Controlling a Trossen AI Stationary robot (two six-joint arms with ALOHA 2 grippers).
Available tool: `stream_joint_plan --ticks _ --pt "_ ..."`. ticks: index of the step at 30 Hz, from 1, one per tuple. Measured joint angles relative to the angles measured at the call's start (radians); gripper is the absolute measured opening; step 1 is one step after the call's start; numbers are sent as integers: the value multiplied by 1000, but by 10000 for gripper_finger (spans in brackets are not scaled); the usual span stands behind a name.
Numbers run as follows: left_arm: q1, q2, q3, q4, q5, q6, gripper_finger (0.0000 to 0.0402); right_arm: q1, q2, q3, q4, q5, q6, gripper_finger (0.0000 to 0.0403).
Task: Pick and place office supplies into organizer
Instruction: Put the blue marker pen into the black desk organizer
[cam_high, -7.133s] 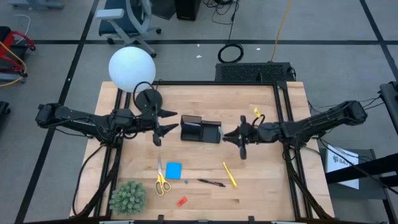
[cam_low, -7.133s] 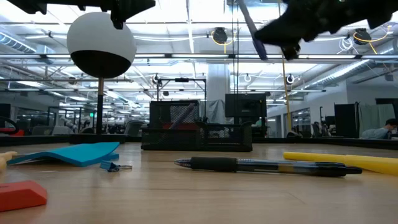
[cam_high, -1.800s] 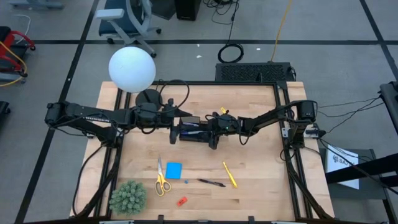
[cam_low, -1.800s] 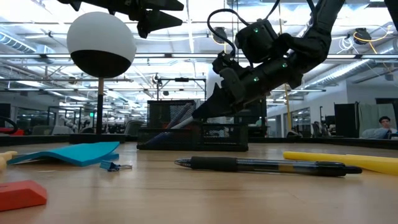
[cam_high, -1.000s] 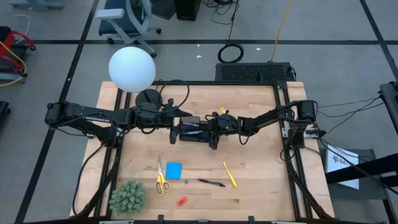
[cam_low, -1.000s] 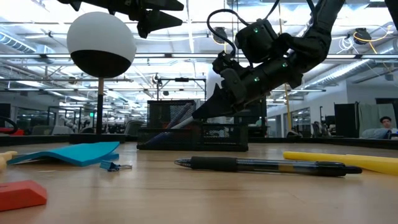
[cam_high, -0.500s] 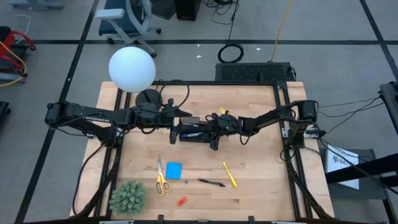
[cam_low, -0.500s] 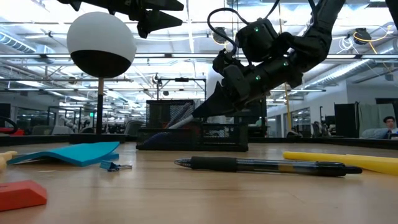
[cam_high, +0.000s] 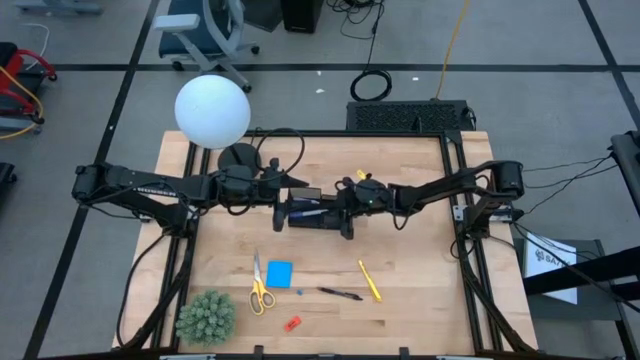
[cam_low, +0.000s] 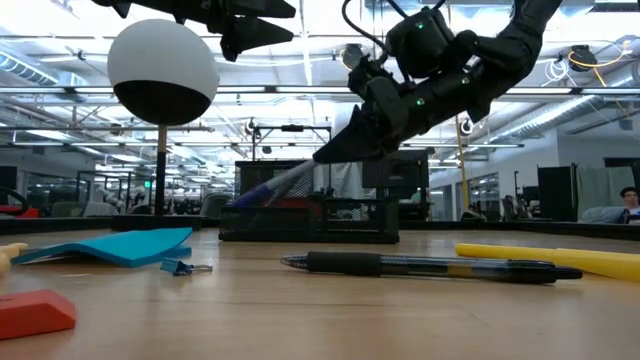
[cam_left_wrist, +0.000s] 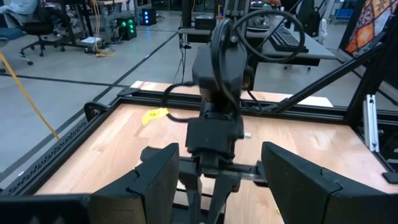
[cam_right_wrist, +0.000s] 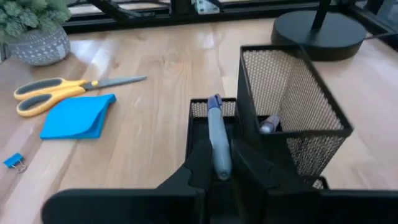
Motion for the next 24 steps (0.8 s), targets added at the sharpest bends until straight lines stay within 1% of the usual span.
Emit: stream_joint_plan --ticks 9,15,24 --pt "0 -26 0 -7 -8 5 234 0 -64 0 -39 1 -9 31" --pt "0 -91 0 -96 -13 5 234 0 -97 0 -47 1 -25 31" --pt "-23 -158 0 -197 -86 17 234 6 -142 0 -52 0 -29 31"
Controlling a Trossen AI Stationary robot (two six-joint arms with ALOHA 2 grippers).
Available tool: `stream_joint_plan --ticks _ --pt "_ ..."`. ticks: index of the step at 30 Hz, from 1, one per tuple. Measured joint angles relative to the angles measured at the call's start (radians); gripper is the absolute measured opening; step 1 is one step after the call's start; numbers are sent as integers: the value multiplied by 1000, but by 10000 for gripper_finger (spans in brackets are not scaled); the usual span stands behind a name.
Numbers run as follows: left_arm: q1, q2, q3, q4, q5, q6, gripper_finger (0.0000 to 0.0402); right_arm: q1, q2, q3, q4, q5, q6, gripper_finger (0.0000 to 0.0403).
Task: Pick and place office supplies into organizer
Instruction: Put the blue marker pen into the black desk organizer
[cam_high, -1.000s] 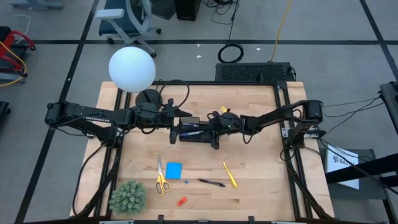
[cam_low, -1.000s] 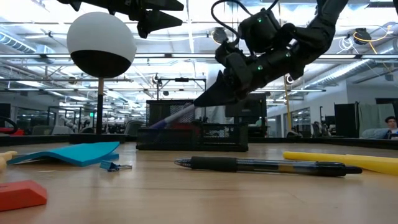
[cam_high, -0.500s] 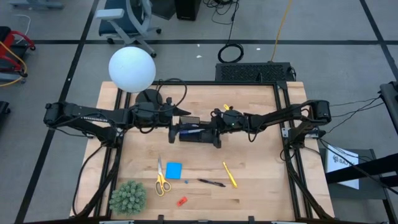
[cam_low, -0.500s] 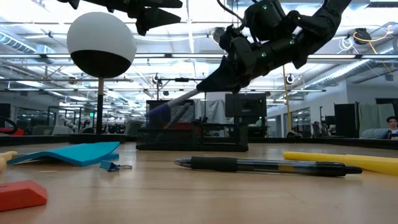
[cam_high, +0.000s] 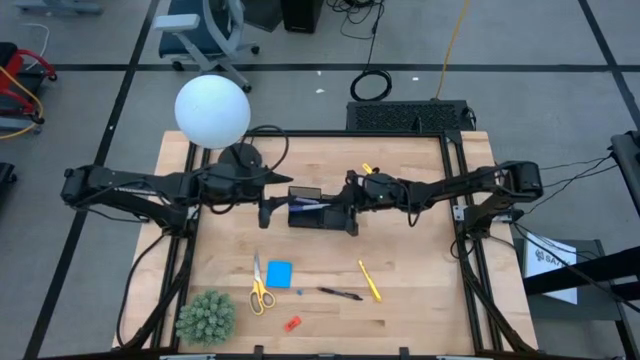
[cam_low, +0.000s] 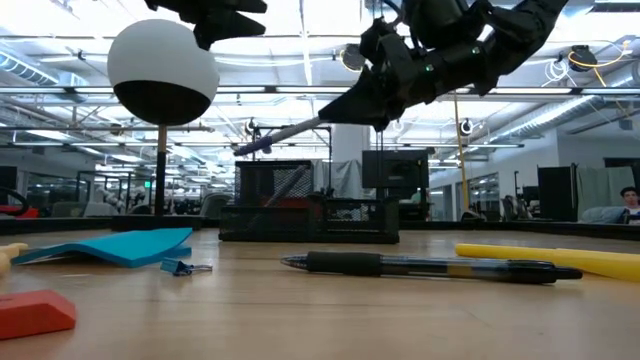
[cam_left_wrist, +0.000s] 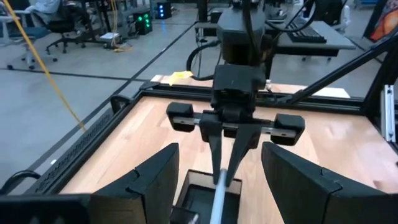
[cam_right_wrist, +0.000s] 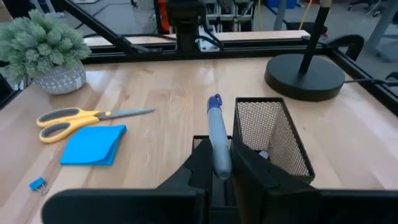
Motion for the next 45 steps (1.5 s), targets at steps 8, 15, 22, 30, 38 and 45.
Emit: stream_joint_plan --ticks 8,15,22,30,38,45 --pt "-10 -1 0 0 -9 8 234 22 -39 0 5 0 -30 31" --pt "-17 -6 0 6 -65 12 234 30 -100 0 1 2 -50 31" --pt "-34 -26 0 21 -73 18 234 34 -134 0 -10 7 -62 31" --pt "-51 -28 -30 118 -73 35 234 34 -134 0 13 32 -69 30" --pt "-50 -89 -122 279 -133 41 234 34 -134 -5 68 36 -63 30" --pt "-49 -205 -224 388 -132 55 234 31 -147 -99 287 54 -70 30"
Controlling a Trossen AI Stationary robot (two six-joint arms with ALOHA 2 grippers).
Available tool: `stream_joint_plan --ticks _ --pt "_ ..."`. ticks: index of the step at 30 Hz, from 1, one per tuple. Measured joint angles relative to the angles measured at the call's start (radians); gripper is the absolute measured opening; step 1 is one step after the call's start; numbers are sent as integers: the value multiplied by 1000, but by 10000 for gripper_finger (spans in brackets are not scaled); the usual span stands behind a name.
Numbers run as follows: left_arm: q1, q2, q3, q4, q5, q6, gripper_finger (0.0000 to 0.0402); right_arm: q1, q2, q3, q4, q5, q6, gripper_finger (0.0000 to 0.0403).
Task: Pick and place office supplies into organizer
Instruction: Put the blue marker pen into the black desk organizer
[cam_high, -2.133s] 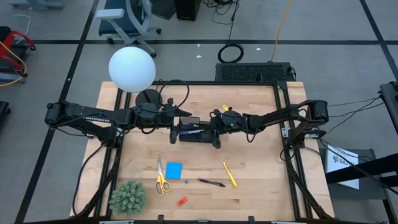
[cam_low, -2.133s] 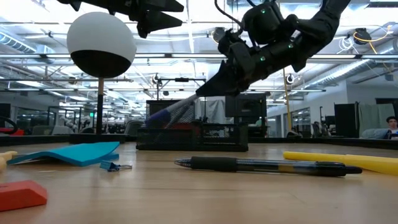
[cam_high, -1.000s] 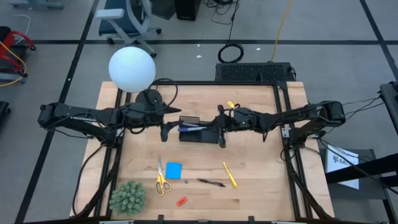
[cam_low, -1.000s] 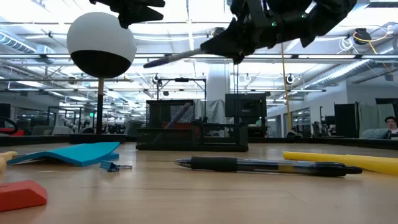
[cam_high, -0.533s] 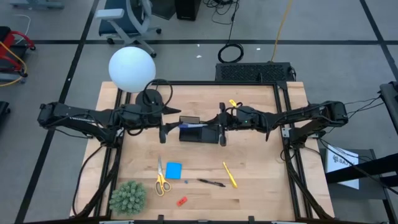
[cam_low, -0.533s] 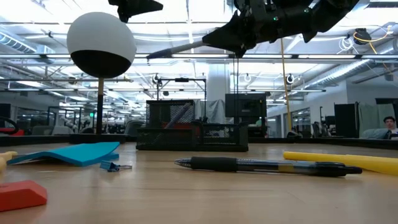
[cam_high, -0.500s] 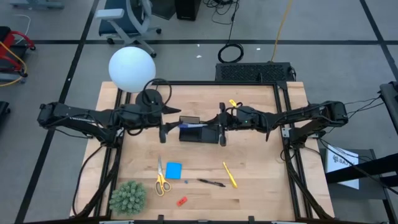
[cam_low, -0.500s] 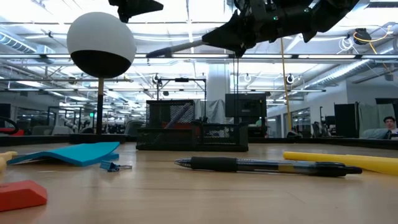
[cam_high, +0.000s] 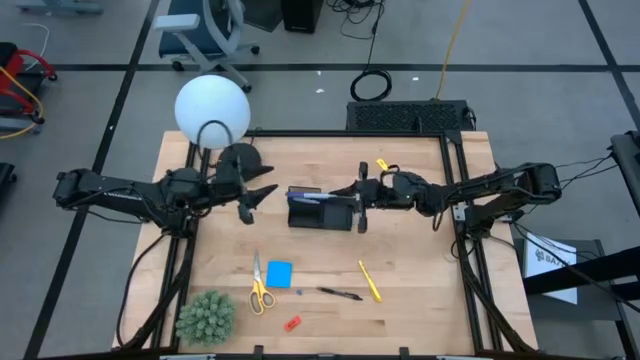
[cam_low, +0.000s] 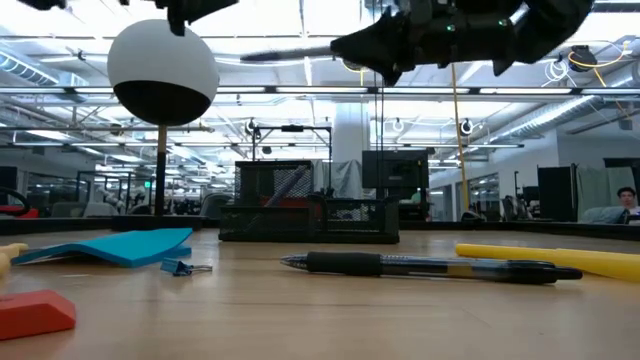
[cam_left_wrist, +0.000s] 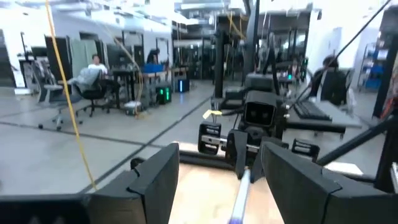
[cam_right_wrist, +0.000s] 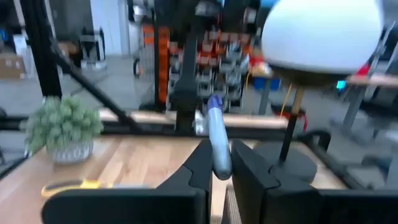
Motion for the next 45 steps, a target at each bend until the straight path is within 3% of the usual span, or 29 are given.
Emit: stream_joint_plan --ticks 9,13,21,38,45 --pt "0 -29 -155 368 8 28 234 0 -5 -157 426 6 -35 30" --pt "0 -29 -188 454 25 36 234 0 -5 -200 556 7 -47 30" --pt "0 28 -198 566 81 32 234 19 -3 -212 669 12 -94 30" --pt "1 419 -198 1135 169 85 234 53 48 -207 762 57 -153 30" --pt "10 477 -180 1147 177 96 234 54 50 -186 762 49 -150 30"
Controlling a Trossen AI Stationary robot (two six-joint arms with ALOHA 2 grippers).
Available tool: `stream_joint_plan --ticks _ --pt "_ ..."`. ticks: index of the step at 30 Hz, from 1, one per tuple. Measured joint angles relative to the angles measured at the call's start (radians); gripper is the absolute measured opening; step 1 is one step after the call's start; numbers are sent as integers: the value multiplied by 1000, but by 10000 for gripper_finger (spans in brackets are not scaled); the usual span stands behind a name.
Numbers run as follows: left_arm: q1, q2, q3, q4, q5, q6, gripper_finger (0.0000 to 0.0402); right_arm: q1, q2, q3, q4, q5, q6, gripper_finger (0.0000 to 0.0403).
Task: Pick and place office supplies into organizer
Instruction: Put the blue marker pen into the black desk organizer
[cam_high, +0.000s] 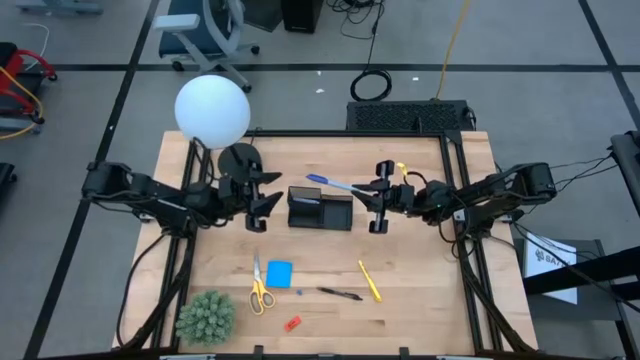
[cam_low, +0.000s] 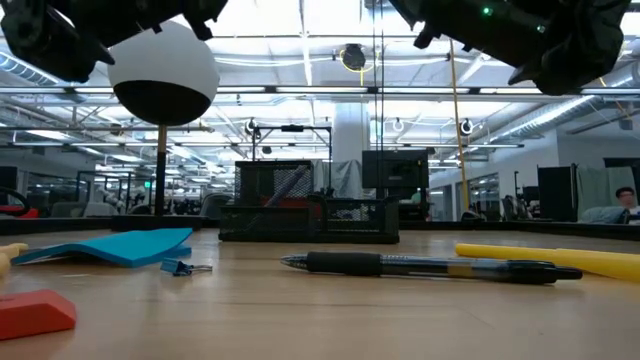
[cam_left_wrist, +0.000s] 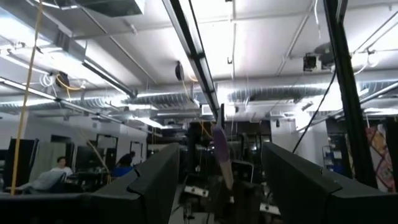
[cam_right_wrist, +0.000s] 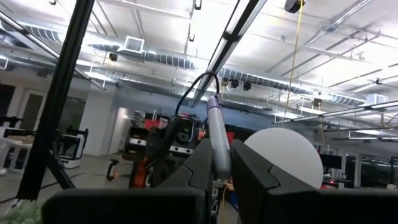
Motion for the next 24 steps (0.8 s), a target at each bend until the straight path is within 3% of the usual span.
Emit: stream_joint_plan --ticks 11,17,24 --pt "6 -1 32 7 30 -11 234 0 0 46 1 -28 0 30" --pt "6 3 118 -48 79 -17 234 0 7 81 0 -55 -11 30" --pt "6 91 220 -65 98 -15 234 -3 24 132 3 -85 -23 30"
